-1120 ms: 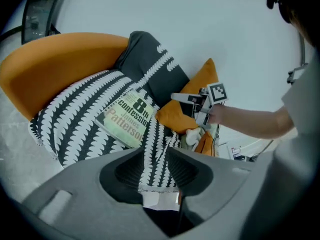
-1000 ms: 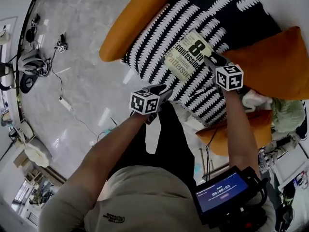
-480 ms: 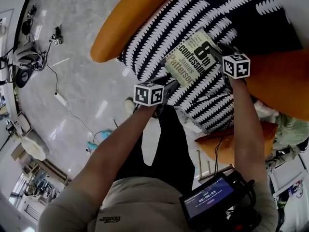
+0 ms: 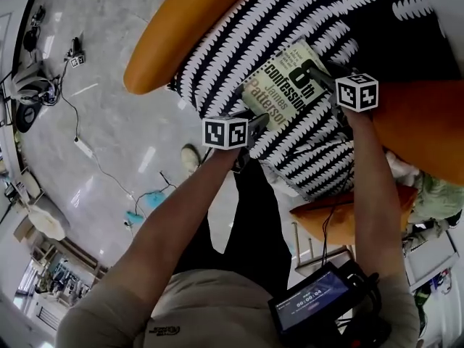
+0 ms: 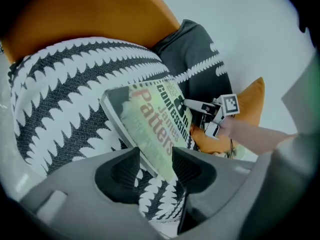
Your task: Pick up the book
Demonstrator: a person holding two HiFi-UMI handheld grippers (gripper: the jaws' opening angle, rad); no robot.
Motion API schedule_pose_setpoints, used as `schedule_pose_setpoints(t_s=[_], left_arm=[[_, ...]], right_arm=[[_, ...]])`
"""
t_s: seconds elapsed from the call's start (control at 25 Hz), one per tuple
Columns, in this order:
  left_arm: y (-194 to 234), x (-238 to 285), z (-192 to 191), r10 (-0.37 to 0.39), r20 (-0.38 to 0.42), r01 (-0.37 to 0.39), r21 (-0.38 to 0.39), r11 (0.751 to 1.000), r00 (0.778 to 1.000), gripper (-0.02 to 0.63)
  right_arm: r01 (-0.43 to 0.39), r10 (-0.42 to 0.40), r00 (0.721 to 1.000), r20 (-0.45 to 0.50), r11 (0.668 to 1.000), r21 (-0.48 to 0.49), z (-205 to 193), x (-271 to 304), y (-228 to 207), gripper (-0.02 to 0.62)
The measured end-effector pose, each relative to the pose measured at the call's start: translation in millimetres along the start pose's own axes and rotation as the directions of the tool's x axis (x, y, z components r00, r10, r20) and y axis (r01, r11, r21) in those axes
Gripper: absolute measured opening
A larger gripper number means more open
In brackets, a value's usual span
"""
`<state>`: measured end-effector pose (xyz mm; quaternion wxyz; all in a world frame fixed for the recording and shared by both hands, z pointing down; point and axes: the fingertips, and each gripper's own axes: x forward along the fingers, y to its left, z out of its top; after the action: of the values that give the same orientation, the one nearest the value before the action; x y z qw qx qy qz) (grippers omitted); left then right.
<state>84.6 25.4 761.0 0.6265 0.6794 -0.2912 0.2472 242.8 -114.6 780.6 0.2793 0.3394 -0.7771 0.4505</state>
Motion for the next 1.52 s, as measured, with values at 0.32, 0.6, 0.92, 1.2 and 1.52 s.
schedule_pose_setpoints(t_s=[0.32, 0.6, 0.92, 1.2, 1.52], left_arm=[[0, -22, 1, 0.063, -0.011, -0.063, 0.02, 0.998, 0.998, 0.138], [3, -59, 3, 0.062, 0.01, -0.062, 0.022, 0.998, 0.998, 0.133], [-32, -118, 6, 0.029, 0.047, -0.033, 0.086, 0.996, 0.998, 0.13], [-62, -208, 7, 0.001, 0.095, -0.013, 0.122, 0.992, 0.995, 0.126], [-93, -303, -5, -0.037, 0.138, 0.014, 0.16, 0.987, 0.99, 0.121]], right_arm=[[0.015, -0.017, 0.999, 0.035, 0.999, 0.045, -10, -22, 18, 0.181], [0.069, -0.083, 0.988, 0.134, 0.992, 0.104, -8, -47, 57, 0.169], [0.116, -0.132, 0.966, 0.221, 0.99, 0.086, 13, -100, 110, 0.164], [0.139, -0.16, 0.948, 0.276, 0.986, 0.093, 43, -151, 192, 0.162], [0.173, -0.191, 0.927, 0.323, 0.981, 0.085, 65, -204, 284, 0.161]])
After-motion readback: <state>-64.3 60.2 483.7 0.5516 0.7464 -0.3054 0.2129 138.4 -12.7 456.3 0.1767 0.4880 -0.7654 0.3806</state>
